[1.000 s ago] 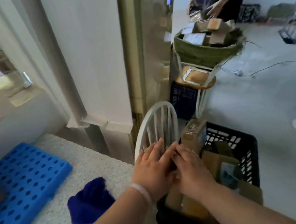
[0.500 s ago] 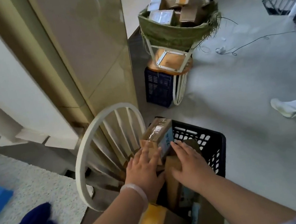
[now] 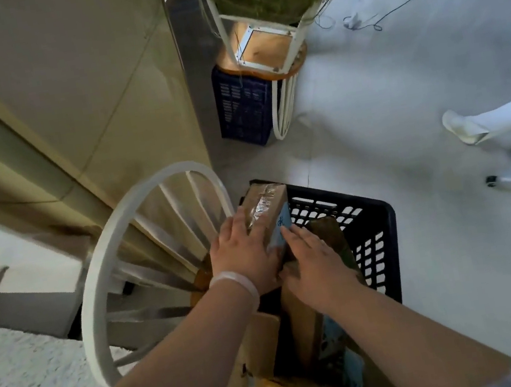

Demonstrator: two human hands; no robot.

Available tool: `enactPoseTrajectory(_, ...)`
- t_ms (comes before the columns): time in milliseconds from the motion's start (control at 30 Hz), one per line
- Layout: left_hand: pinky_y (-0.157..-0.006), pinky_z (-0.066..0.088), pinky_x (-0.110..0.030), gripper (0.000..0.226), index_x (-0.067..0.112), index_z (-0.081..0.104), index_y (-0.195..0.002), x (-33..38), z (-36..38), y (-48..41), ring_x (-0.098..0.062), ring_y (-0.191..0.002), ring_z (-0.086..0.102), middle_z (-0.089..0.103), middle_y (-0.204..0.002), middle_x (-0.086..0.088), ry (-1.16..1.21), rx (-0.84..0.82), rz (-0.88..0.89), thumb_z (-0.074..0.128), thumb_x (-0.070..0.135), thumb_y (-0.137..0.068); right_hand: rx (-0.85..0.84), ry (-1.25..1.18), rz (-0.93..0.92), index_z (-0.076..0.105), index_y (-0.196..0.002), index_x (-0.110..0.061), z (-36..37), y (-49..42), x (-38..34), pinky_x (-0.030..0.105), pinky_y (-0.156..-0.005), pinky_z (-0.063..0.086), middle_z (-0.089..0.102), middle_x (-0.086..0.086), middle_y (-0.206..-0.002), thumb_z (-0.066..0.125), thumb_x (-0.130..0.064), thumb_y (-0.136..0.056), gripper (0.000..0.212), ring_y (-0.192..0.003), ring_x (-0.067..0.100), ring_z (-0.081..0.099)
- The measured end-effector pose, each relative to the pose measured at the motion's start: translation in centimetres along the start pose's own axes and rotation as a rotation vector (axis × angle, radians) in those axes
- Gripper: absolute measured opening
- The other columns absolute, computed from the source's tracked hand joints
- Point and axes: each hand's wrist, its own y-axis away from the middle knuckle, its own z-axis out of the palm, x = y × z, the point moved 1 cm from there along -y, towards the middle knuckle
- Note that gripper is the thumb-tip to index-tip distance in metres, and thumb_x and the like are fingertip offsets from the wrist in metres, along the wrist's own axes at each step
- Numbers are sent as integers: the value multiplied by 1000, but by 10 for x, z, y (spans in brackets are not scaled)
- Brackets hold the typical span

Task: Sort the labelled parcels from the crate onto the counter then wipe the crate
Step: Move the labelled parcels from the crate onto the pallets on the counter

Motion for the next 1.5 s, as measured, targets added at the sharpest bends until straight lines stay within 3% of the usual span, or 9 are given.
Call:
enactPoseTrajectory(167, -116, 24, -55, 66, 48, 8, -151, -8, 16, -19, -34, -146, 11, 11, -162, -1, -18, -44, 36, 45, 47, -96, -20, -8, 74, 4, -156, -33, 8, -1, 7, 43, -119, 15, 3, -6, -164, 48, -47, -96, 76, -151, 17, 3)
enactPoseTrajectory(400, -115, 29, -50, 54, 40, 40, -145, -26, 14, -15, -29, -140, 29, 32, -156, 5, 175, 77, 28, 50, 44, -91, 21, -125, 97, 7, -156, -36, 12, 7, 6, 41, -118, 20, 9, -8, -163, 55, -45, -94, 79, -149, 14, 10)
enactPoseTrajectory(633, -101, 49, -30, 51, 46, 49, -134, -27, -18, 38, -11, -123, 53, 51, -140, 9, 1010, 327, -126, 63, 20, -93, 132, -449, 128, 10, -153, -43, -10, 22, 0, 54, -114, 32, 22, -10, -159, 55, -53, -92, 77, -146, 17, 23)
enactPoseTrajectory(800, -87, 53, -17, 55, 49, 41, -135, 2, -24, 70, -4, -115, 56, 52, -135, 13, 1152, 348, -81, 64, 21, -93, 140, -790, 130, -6, -151, -51, -31, 39, -8, 45, -109, 35, 32, -5, -155, 53, -46, -97, 80, -137, 20, 39)
enactPoseTrajectory(1000, -92, 56, -40, 80, 51, 25, -145, 27, -27, 89, -16, -119, 55, 40, -145, 4, 1189, 251, -169, 71, 25, -85, 182, -711, 113, -9, -152, -49, -51, 68, 7, 43, -106, 39, 29, -4, -158, 58, -40, -96, 87, -138, 23, 39)
enactPoseTrajectory(1133, -84, 59, -42, 78, 50, 31, -142, 46, -38, 100, -18, -109, 62, 50, -135, 5, 1260, 205, -225, 76, 36, -80, 207, -687, 58, -10, -150, -50, -60, 83, 16, 43, -101, 46, 33, -5, -156, 61, -42, -94, 91, -134, 21, 45)
enactPoseTrajectory(1300, -68, 61, -30, 66, 47, 34, -138, 62, -46, 116, -17, -96, 70, 64, -115, 4, 1388, 167, -191, 69, 19, -89, 254, -766, 52, 3, -154, -43, -80, 98, 28, 36, -87, 55, 47, -5, -144, 62, -44, -92, 85, -108, 14, 59)
enactPoseTrajectory(1400, -75, 61, -37, 63, 47, 39, -136, 66, -50, 123, -19, -91, 73, 66, -115, -1, 1431, 109, -170, 70, 19, -89, 280, -859, 96, 9, -154, -38, -94, 104, 36, 36, -87, 53, 49, -9, -134, 60, -44, -93, 80, -113, 23, 62)
enactPoseTrajectory(1500, -79, 60, -40, 65, 44, 42, -141, 69, -56, 127, -19, -88, 74, 68, -115, -3, 1394, 77, -131, 71, 19, -88, 263, -990, 127, 21, -151, -39, -100, 105, 42, 37, -72, 60, 65, -4, -122, 64, -40, -92, 73, -93, 16, 69)
